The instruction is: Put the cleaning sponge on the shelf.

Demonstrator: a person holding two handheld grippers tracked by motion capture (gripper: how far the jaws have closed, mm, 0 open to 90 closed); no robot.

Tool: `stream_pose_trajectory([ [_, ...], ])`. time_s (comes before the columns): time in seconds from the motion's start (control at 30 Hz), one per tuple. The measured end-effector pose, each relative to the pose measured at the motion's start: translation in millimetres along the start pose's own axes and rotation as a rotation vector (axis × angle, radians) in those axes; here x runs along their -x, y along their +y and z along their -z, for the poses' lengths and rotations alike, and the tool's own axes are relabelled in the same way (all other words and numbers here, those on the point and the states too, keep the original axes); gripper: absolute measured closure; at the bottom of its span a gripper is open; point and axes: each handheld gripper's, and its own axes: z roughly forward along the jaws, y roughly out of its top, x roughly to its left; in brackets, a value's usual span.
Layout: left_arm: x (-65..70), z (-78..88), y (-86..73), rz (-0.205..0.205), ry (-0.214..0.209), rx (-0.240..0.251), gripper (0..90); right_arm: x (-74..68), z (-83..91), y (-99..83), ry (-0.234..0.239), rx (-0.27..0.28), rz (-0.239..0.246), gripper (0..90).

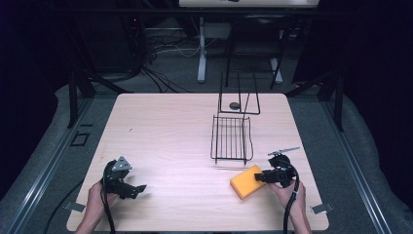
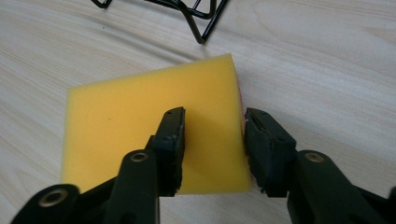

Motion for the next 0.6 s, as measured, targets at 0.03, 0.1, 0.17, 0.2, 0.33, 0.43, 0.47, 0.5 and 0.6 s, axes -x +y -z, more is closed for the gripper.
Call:
stream_pose_trajectory([
  [0.03,0.1,0.0,0.1,-0.001,-0.001,-0.001,0.0,-0.9,0.0,-0.2,-0.002,-0.003,-0.001,64.5],
  [0.1,0.2,0.1,0.2,-0.003,0.000,-0.001,0.0,-1.1,0.5,-0.5,0.000,-0.008,-0.007,68.2],
  [0.17,0.3,0.2,0.2,-0.002,0.000,-0.001,0.0,-1.2,0.4,-0.9,0.001,0.001,-0.012,71.8],
  [0.2,0.3,0.2,0.2,-0.002,0.000,-0.001,0.0,-0.9,0.3,-1.0,0.003,0.001,-0.012,73.3],
  [0.33,-0.1,0.0,0.1,-0.001,0.000,-0.002,0.0,-1.3,0.7,-1.1,0.003,0.006,-0.013,76.7],
  [0.43,0.1,-0.1,0.2,-0.001,-0.001,-0.002,0.0,-2.6,2.1,-0.4,0.002,0.010,-0.013,78.6],
  [0.47,-0.1,0.0,0.1,-0.002,-0.001,-0.002,0.0,-2.1,3.8,-0.2,0.019,0.019,-0.015,79.5],
  [0.5,-0.2,-0.1,0.0,-0.002,-0.001,-0.001,0.0,-2.3,5.0,-0.1,0.018,0.026,-0.017,79.9],
  [0.6,-0.3,-0.1,0.0,-0.002,-0.001,-0.002,0.0,-2.9,8.3,0.7,0.027,0.030,-0.018,80.5],
])
